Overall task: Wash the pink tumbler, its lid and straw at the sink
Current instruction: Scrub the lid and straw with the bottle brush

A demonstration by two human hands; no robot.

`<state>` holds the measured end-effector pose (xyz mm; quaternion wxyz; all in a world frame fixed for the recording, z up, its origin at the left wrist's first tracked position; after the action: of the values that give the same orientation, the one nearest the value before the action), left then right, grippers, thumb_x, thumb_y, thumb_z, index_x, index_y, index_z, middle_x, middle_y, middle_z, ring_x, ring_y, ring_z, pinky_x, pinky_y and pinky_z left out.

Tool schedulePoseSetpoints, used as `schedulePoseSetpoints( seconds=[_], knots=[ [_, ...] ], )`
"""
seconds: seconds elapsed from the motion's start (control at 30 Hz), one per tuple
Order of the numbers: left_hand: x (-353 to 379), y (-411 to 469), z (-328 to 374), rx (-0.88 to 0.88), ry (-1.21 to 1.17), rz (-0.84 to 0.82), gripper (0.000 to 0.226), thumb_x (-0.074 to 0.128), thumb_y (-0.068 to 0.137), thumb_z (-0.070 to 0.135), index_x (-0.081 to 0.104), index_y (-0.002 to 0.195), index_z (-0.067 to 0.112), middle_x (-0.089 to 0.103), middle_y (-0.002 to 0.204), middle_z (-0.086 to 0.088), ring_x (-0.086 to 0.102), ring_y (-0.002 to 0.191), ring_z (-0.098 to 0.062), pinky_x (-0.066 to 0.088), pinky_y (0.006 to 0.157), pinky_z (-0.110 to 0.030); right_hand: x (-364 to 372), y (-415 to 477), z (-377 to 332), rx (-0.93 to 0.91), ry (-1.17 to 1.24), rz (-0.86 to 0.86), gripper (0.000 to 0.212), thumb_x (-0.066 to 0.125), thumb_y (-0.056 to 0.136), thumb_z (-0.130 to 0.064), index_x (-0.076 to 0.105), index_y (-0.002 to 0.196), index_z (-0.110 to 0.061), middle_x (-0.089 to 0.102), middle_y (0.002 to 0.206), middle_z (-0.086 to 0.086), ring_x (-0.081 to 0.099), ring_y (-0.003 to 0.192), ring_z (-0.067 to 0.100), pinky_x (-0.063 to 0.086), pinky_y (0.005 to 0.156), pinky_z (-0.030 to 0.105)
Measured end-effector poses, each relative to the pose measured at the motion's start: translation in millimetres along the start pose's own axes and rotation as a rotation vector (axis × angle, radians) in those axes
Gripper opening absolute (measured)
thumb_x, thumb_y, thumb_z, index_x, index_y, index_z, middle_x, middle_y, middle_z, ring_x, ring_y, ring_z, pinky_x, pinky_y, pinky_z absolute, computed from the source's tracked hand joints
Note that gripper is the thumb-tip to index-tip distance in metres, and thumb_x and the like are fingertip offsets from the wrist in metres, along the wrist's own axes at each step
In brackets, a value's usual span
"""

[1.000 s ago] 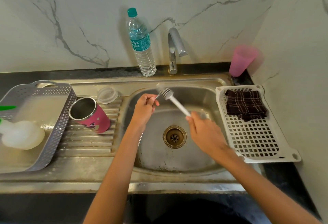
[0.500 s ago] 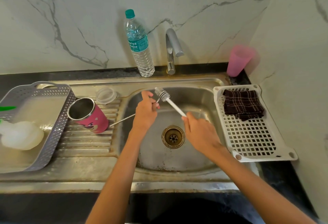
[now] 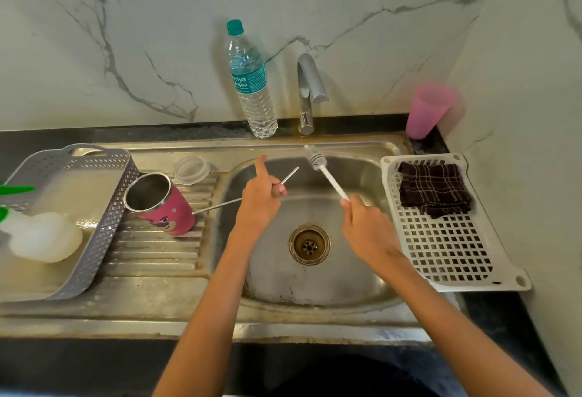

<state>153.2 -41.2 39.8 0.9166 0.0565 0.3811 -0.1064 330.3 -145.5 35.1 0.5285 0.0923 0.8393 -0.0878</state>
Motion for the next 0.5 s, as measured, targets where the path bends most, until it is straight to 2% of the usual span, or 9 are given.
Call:
schedulePoseSetpoints(
  seconds=[0.03, 0.1, 0.17, 0.23, 0.3, 0.37, 0.43, 0.5],
  knots=[
    [0, 1, -3, -0.017, -0.017, -0.002, 0.066, 0.054, 0.094, -0.003, 0.019, 0.15, -0.004, 0.071, 0.099, -0.009, 0.058, 0.092, -0.01, 0.035, 0.088, -0.015, 1, -3, -6, -0.051, -0.011, -0.002, 0.035, 0.022, 0.106, -0.034, 0.049, 0.11, -0.012, 0.045, 0.06, -0.007, 0.046, 0.049, 0.012, 0.028, 0.042, 0.023],
    [1, 4, -8, -0.04, -0.029, -0.013, 0.077, 0.057, 0.092, -0.003, 0.01, 0.153, -0.001, 0.071, 0.096, -0.008, 0.062, 0.097, -0.017, 0.038, 0.092, -0.02, 10, -20, -23, -0.162, -0.017, -0.074, 0.035, 0.022, 0.105, -0.035, 0.05, 0.106, -0.013, 0.048, 0.058, -0.007, 0.049, 0.045, 0.012, 0.037, 0.042, 0.024],
    [4, 6, -7, -0.033, -0.023, -0.027, 0.077, 0.055, 0.093, -0.003, 0.007, 0.153, -0.001, 0.072, 0.092, -0.005, 0.064, 0.097, -0.018, 0.035, 0.086, -0.014, 9, -15, -12, -0.092, 0.002, -0.042, 0.036, 0.023, 0.105, -0.035, 0.051, 0.108, -0.013, 0.05, 0.061, -0.006, 0.053, 0.05, 0.016, 0.046, 0.048, 0.031],
    [5, 5, -8, -0.047, -0.037, -0.035, 0.071, 0.051, 0.095, -0.002, 0.011, 0.153, -0.001, 0.068, 0.085, 0.002, 0.061, 0.094, -0.012, 0.031, 0.083, -0.009, 4, -4, 6, 0.037, 0.032, 0.003, 0.037, 0.023, 0.105, -0.035, 0.05, 0.114, -0.011, 0.052, 0.066, -0.003, 0.053, 0.055, 0.019, 0.043, 0.051, 0.032],
    [6, 5, -9, -0.063, -0.08, -0.042, 0.069, 0.051, 0.095, -0.002, 0.012, 0.153, -0.002, 0.068, 0.087, -0.001, 0.061, 0.097, -0.013, 0.034, 0.086, -0.012, 6, -6, -3, -0.024, 0.055, -0.005, 0.036, 0.022, 0.105, -0.034, 0.049, 0.111, -0.012, 0.051, 0.063, -0.005, 0.05, 0.048, 0.015, 0.041, 0.045, 0.028],
    [5, 7, -7, -0.05, -0.114, -0.048, 0.073, 0.052, 0.094, -0.003, 0.009, 0.153, -0.002, 0.072, 0.093, -0.01, 0.063, 0.101, -0.02, 0.04, 0.094, -0.023, 13, -20, -19, -0.111, 0.047, -0.073, 0.039, 0.018, 0.103, -0.037, 0.049, 0.106, -0.014, 0.05, 0.059, -0.007, 0.054, 0.046, 0.014, 0.048, 0.044, 0.029],
    [6, 7, -4, -0.029, -0.118, -0.06, 0.073, 0.051, 0.095, -0.004, 0.007, 0.153, -0.002, 0.072, 0.092, -0.01, 0.063, 0.096, -0.019, 0.041, 0.094, -0.024, 11, -11, -8, -0.044, 0.063, -0.028, 0.041, 0.018, 0.104, -0.037, 0.05, 0.108, -0.012, 0.048, 0.06, -0.007, 0.058, 0.052, 0.019, 0.052, 0.051, 0.035],
    [7, 7, -5, -0.032, -0.114, -0.064, 0.069, 0.049, 0.096, -0.003, 0.009, 0.153, -0.002, 0.069, 0.088, -0.005, 0.061, 0.089, -0.015, 0.039, 0.09, -0.017, 6, -2, 5, 0.044, 0.069, 0.009, 0.037, 0.022, 0.105, -0.034, 0.05, 0.111, -0.011, 0.045, 0.059, -0.007, 0.054, 0.054, 0.02, 0.046, 0.05, 0.033]
  ],
)
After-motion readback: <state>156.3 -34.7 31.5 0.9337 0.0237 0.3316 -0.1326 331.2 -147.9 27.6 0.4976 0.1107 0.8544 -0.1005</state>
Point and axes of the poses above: each hand's wrist, its own y-axis towards the middle knuckle, its own x-axis out of the palm, z = x × y, the point moved 7 cm from there along y, towards the middle knuckle
